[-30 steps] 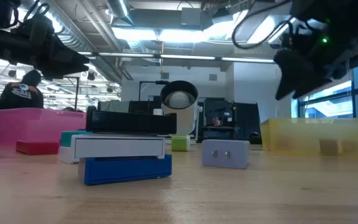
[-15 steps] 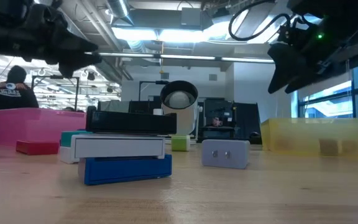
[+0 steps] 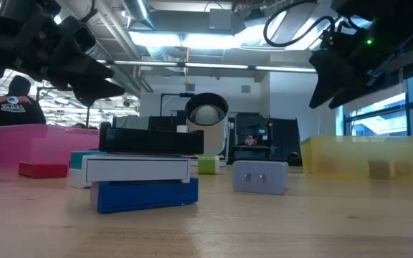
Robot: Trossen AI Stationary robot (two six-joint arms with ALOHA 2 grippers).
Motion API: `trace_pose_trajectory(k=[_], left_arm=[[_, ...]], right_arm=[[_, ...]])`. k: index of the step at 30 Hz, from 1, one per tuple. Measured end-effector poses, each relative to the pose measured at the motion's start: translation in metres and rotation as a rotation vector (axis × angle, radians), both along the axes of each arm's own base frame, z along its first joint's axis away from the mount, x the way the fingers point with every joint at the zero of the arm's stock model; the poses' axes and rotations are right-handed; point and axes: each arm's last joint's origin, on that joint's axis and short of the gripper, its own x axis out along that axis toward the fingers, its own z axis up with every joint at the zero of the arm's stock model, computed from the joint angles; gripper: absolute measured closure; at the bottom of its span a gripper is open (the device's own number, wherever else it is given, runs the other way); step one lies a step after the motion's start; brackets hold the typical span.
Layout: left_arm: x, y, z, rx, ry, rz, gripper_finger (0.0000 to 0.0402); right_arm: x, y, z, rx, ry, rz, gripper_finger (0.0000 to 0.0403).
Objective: Pick & Place Office items
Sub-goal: Put the dark blue digital timer into the pink bin
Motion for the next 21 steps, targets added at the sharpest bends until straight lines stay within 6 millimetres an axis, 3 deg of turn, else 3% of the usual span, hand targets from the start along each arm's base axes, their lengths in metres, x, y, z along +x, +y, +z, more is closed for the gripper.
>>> trace_pose_trajectory(k=[9, 17, 21], left_arm=[[0.031, -0.020, 0.000, 0.078, 0.139, -0.073, 0.0142], [0.059, -0.028, -0.006, 0.232, 0.556, -0.143, 0.0144], [0.067, -0.029, -0.002, 0.308, 0.665, -0.193, 0.0142]], right_arm=[[0.001, 0.000, 0.001, -0.023, -0.023, -0.010, 0.0085], [0.001, 0.000, 0.001, -0.015, -0.022, -0.007, 0.0085], [0.001, 0.000, 0.001, -0.012, -0.022, -0.006, 0.0085]])
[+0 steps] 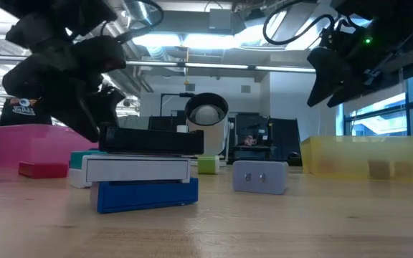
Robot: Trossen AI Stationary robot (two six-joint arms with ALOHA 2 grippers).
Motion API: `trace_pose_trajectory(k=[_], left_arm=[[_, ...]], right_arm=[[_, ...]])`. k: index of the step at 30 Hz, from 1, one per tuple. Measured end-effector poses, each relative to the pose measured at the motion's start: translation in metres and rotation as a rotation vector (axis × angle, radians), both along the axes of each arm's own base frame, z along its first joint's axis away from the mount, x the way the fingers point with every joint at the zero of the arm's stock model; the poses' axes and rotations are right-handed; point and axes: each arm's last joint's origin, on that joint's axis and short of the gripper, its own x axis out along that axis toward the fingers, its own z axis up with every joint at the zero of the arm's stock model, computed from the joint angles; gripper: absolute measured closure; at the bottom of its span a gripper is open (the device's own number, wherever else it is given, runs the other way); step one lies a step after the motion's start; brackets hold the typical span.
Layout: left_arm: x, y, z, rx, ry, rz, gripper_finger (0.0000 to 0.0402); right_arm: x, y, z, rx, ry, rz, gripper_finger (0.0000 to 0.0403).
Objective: Pick & Place Office items
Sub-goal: Put the dark blue digital timer into the pink bin
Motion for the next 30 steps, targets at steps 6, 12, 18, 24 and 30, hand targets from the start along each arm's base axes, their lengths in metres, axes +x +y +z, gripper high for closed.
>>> trace_pose_trajectory(k=[6, 12, 18, 24, 30], left_arm=[[0.007, -0.001, 0.006, 0.116, 0.009, -0.150, 0.0145], [0.001, 0.002, 0.002, 0.145, 0.090, -0.147, 0.0146], [-0.004, 0.009, -0.001, 0.195, 0.154, -0.101, 0.0146], [-0.003, 0.015, -0.005, 0.262, 0.191, -0.134, 0.0146], [0.000, 0.019, -0.019, 0.287, 0.263, -0.161, 0.0146]], right_arm=[[0.000, 0.000, 0.000, 0.000, 0.000, 0.000, 0.0085], [0.000, 0.000, 0.000, -0.001, 0.000, 0.000, 0.0085], [0.000, 0.000, 0.000, -0.003, 0.002, 0.001, 0.0085], [0.000, 0.000, 0.000, -0.004, 0.001, 0.000, 0.0085], [0.000, 0.000, 0.000, -0.004, 0.001, 0.001, 0.0085]])
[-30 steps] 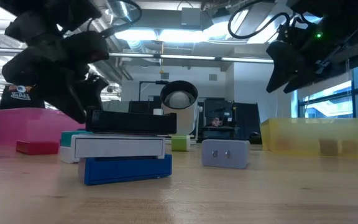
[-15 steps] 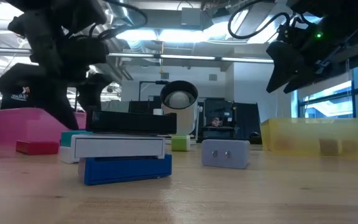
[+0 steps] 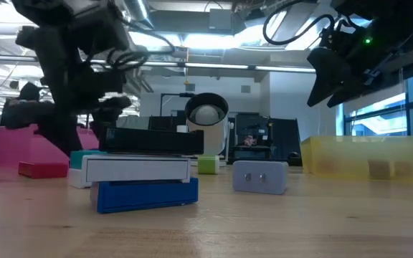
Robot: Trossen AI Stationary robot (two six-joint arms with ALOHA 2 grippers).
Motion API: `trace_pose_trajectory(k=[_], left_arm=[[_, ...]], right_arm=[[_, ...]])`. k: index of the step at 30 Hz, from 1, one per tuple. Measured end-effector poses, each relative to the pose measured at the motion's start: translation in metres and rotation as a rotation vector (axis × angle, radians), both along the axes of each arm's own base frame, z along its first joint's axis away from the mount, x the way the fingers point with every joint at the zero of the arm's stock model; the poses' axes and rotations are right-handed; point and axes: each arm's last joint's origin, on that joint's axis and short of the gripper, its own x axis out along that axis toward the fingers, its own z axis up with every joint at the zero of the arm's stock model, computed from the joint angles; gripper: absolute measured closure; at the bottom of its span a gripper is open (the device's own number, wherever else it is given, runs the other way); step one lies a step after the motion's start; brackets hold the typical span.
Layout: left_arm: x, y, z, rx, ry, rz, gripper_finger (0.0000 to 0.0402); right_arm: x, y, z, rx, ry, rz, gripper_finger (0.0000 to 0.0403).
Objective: Pick & Place Office items
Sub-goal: Put the dark blue digital timer into the pink bin
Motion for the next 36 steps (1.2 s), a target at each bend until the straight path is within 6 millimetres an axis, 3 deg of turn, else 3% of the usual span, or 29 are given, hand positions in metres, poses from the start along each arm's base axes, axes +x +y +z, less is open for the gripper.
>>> trace_pose_trajectory(k=[8, 16, 20, 29, 36], left_arm=[[0.002, 0.000, -0.005, 0.007, 0.028, -0.023, 0.0157], [0.000, -0.001, -0.002, -0.020, 0.016, -0.034, 0.0241], [0.001, -0.001, 0.000, -0.011, 0.014, -0.029, 0.0244], [0.027, 0.005, 0.043, 0.196, -0.131, 0.202, 0.0234], [0.030, 0.012, 0.068, 0.246, -0.158, 0.464, 0.0240]], right_arm=[[0.000, 0.000, 0.000, -0.002, 0.003, 0.003, 0.0084], [0.000, 0.000, 0.000, -0.002, 0.003, 0.003, 0.0084], [0.000, 0.000, 0.000, -0.001, 0.002, 0.002, 0.0085], [0.000, 0.000, 0.000, 0.002, 0.003, 0.003, 0.0085], [0.000, 0.000, 0.000, 0.004, 0.001, 0.001, 0.0085]])
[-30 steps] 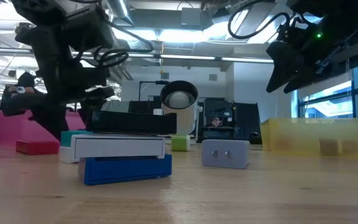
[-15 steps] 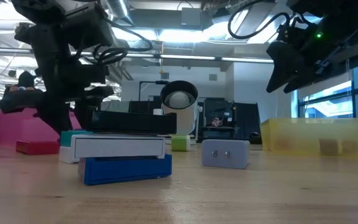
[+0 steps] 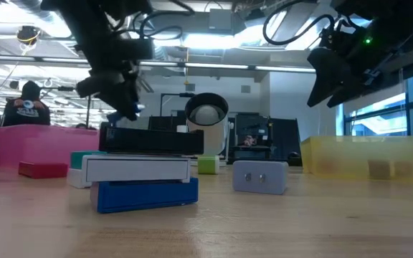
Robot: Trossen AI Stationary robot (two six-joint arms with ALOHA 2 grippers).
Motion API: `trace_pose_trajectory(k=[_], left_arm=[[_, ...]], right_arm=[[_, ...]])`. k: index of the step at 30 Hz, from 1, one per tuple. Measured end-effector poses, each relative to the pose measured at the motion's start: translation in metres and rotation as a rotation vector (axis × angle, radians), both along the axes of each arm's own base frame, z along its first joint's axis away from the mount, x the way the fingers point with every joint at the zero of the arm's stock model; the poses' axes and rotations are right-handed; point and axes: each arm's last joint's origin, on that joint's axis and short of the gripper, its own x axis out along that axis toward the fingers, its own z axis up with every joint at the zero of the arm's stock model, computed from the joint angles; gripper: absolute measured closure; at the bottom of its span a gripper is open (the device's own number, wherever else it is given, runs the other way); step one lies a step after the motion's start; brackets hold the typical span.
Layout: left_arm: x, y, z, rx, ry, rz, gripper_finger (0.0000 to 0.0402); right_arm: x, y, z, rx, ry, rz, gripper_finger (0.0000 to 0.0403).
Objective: Pick & Place Office items
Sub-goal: Put the dark blue digital timer into the pink bin
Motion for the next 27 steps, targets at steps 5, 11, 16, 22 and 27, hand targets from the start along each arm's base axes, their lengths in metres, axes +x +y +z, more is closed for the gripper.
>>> trace_pose_trajectory(k=[5, 11, 16, 22, 27], left_arm=[[-0.013, 0.013, -0.001, -0.019, 0.026, 0.219, 0.0238], [-0.037, 0.036, -0.004, -0.046, 0.169, 0.458, 0.0240], [-0.049, 0.054, -0.017, -0.113, 0.190, 0.587, 0.0238], [-0.064, 0.065, -0.046, -0.211, 0.204, 0.646, 0.0237], [-0.068, 0.069, -0.058, -0.299, 0.175, 0.647, 0.0236]], right_arm=[[0.000, 0.000, -0.001, 0.021, 0.003, 0.005, 0.0085], [0.000, 0.002, -0.002, 0.069, 0.016, 0.023, 0.0085], [0.000, 0.003, -0.003, 0.145, 0.036, 0.049, 0.0085], [0.000, 0.006, -0.005, 0.249, 0.063, 0.086, 0.0085], [0.000, 0.007, -0.006, 0.289, 0.073, 0.100, 0.0085]])
